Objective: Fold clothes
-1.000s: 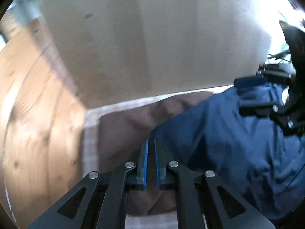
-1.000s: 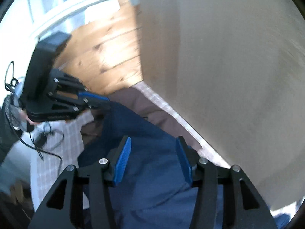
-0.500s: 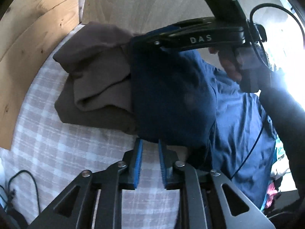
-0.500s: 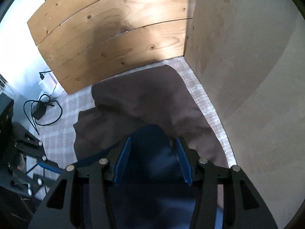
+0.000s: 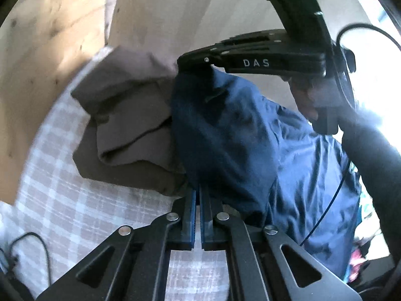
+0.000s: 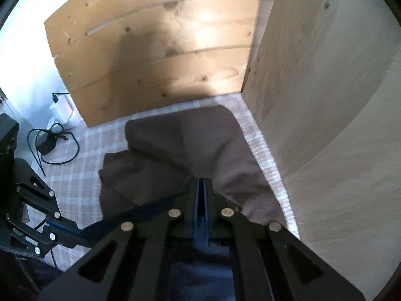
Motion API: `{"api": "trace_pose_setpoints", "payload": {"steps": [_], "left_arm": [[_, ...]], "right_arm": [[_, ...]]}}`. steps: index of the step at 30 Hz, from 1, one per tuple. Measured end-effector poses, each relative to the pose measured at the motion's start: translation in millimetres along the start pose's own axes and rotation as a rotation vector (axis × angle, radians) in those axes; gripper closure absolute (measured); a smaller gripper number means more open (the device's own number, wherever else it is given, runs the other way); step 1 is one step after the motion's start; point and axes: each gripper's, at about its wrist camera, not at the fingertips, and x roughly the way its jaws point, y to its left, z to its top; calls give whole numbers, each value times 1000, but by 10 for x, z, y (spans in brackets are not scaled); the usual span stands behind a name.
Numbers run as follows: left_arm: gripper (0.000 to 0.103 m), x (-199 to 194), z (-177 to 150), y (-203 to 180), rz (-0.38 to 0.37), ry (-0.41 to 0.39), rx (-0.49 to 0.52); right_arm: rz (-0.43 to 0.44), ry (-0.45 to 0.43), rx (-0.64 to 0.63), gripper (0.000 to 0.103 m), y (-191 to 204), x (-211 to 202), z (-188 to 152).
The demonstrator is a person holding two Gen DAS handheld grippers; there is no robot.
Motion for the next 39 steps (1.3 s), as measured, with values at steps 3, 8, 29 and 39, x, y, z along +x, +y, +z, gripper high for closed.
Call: {"api": "trace_pose_setpoints", "payload": {"steps": [3,8,29,39], "left_arm": [[102,-162,-3,-170,5,-29,65],[102,-329,-23,-520,-37,-52,161],[100,-112,-790,-1145,-132,208,352],[97,-607,-1382,-582,-21,181,187]], "right_arm": [[-31,-38,18,99,-44,-268,-137],[-83,-100,48,100,-116,-715,-365],[-269,-61,455,68,-543,-1649,-2275],[-91,-149,474,68,223,-1777,-2295]]}}
